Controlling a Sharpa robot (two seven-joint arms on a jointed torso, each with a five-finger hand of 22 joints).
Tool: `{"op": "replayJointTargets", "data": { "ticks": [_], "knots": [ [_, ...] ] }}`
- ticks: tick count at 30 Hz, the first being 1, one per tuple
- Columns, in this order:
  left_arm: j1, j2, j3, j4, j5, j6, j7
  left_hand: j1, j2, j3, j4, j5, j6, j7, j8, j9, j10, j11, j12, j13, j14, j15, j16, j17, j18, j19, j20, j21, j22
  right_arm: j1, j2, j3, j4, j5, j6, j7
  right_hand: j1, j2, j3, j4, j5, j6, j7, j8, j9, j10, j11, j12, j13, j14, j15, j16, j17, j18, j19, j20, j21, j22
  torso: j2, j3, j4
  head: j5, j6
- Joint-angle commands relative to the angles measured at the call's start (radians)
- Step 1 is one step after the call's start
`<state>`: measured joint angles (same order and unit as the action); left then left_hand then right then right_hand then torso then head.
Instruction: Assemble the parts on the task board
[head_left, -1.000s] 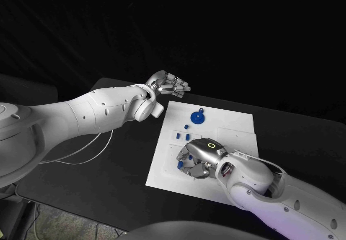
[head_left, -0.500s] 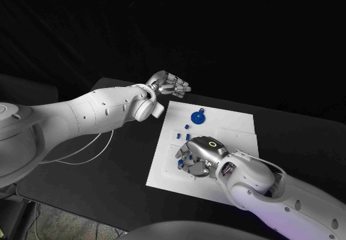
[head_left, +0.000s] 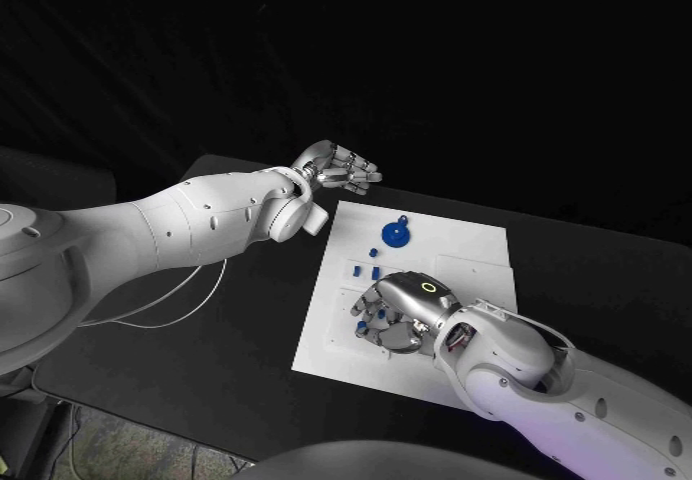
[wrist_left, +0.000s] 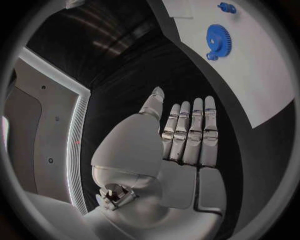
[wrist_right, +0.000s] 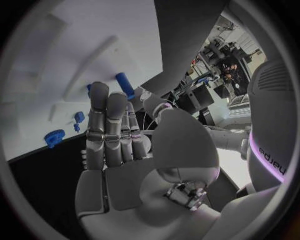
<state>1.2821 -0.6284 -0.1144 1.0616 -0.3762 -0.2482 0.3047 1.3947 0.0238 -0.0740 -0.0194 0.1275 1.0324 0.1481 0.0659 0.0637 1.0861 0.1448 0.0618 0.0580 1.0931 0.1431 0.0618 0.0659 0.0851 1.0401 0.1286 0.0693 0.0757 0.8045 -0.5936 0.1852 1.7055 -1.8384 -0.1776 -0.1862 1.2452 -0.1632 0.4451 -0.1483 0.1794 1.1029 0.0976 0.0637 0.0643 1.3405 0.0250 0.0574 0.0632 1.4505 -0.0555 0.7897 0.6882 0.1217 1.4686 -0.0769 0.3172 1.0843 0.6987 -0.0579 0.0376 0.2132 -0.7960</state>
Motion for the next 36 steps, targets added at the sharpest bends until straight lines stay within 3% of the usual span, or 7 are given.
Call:
{"op": "replayJointTargets", "data": {
  "ticks": [1,13,18,23,30,33,36],
  "knots": [
    [-0.001,0.001,0.001,0.002,0.005,0.013,0.004,0.002,0.009,0.002,0.004,-0.003,-0.006,-0.003,-0.002,-0.001,-0.005,0.0,-0.001,0.001,-0.004,0.001,-0.001,-0.001,-0.006,-0.002,0.003,0.004,-0.001,-0.001,-0.002,0.0,0.004,0.014,-0.008,0.014,-0.007,0.007,-0.011,0.0,0.006,-0.006,0.001,-0.001,0.0,-0.008,0.004,0.004,0.0,-0.001,-0.004,-0.004,0.001,-0.008,0.033,-0.005,0.002,-0.003,0.0,0.0008,-0.0001,0.0,0.0],
    [-0.001,-0.001,0.001,0.0,0.005,0.013,0.004,0.001,0.009,0.001,0.005,-0.003,-0.007,-0.002,-0.002,-0.001,-0.006,0.0,-0.001,0.001,-0.005,0.001,-0.001,-0.001,-0.006,-0.002,0.003,0.004,-0.002,-0.002,-0.045,0.009,0.037,0.11,-0.054,0.017,-0.05,0.015,-0.135,0.097,0.037,-0.015,0.01,-0.001,0.0,-0.116,0.037,0.004,-0.002,0.0,0.018,-0.007,-0.005,0.015,0.035,0.018,-0.007,-0.022,0.0,0.0003,-0.0007,-0.015,0.001],
    [-0.001,-0.005,0.001,0.001,0.005,0.012,0.004,-0.004,0.009,-0.001,0.008,-0.003,-0.013,0.0,-0.002,-0.001,-0.006,0.001,-0.001,0.001,-0.005,0.001,-0.001,-0.001,-0.006,-0.002,0.003,0.004,-0.002,-0.002,-0.077,0.043,0.053,0.217,-0.065,0.018,-0.031,0.027,-0.22,0.155,0.033,-0.022,0.015,-0.001,0.0,-0.134,0.041,0.005,-0.002,-0.001,0.022,-0.005,-0.008,0.023,0.035,0.022,-0.004,-0.033,0.0,0.0015,-0.0015,-0.02,0.003],
    [-0.001,-0.009,0.001,0.004,0.007,0.012,0.004,-0.004,0.008,-0.001,0.009,-0.003,-0.017,0.001,-0.002,-0.001,-0.007,0.001,-0.001,0.001,-0.005,0.001,-0.001,-0.001,-0.006,-0.002,0.003,0.004,-0.002,-0.001,-0.126,0.1,0.061,0.328,-0.047,0.003,-0.001,0.054,-0.227,0.175,0.042,-0.001,0.007,0.0,0.002,-0.096,0.031,0.007,-0.001,0.001,0.015,0.002,-0.007,0.021,0.036,0.018,0.005,-0.036,-0.001,0.002,-0.003,-0.033,0.012],
    [-0.005,-0.025,0.001,0.027,0.051,-0.001,0.008,-0.001,0.01,0.004,0.009,0.003,-0.045,0.008,-0.001,-0.001,-0.011,0.001,-0.001,0.001,0.039,-0.011,0.002,0.002,-0.004,0.02,-0.006,0.013,0.003,0.013,-0.221,0.145,0.01,0.543,-0.085,-0.023,0.06,0.082,-0.074,0.1,-0.116,0.144,-0.056,0.036,0.043,0.118,-0.05,0.105,0.066,-0.008,-0.032,0.01,0.006,-0.014,0.028,-0.02,0.019,-0.022,-0.001,-0.001,-0.0099,-0.109,0.037],
    [-0.006,-0.033,0.001,0.037,0.073,-0.005,0.01,0.0,0.009,0.004,0.008,0.006,-0.046,0.008,-0.001,-0.001,-0.011,0.001,-0.001,0.001,0.04,-0.011,0.002,0.002,-0.005,0.021,-0.007,0.014,0.003,0.02,-0.255,0.15,-0.025,0.628,-0.055,-0.041,-0.009,0.067,-0.072,0.084,-0.075,0.138,-0.061,0.008,0.102,0.097,-0.064,0.259,0.249,-0.003,-0.045,0.016,0.022,-0.05,0.03,-0.046,0.05,0.0,-0.005,-0.002,-0.0139,-0.133,0.038],
    [-0.007,-0.048,0.001,0.05,0.094,0.0,0.006,-0.003,0.01,0.004,0.01,0.005,-0.044,0.007,-0.001,-0.001,-0.013,0.001,-0.001,0.001,0.041,-0.011,0.002,0.001,-0.007,0.021,-0.008,0.013,0.002,0.032,-0.288,0.154,-0.068,0.672,0.067,-0.059,-0.034,0.085,-0.132,0.094,-0.095,0.119,-0.068,0.002,0.178,-0.033,-0.067,0.508,0.554,-0.022,-0.043,0.059,0.084,-0.062,0.03,-0.047,0.137,0.058,-0.004,0.0019,-0.0163,-0.158,0.044]
  ]
}}
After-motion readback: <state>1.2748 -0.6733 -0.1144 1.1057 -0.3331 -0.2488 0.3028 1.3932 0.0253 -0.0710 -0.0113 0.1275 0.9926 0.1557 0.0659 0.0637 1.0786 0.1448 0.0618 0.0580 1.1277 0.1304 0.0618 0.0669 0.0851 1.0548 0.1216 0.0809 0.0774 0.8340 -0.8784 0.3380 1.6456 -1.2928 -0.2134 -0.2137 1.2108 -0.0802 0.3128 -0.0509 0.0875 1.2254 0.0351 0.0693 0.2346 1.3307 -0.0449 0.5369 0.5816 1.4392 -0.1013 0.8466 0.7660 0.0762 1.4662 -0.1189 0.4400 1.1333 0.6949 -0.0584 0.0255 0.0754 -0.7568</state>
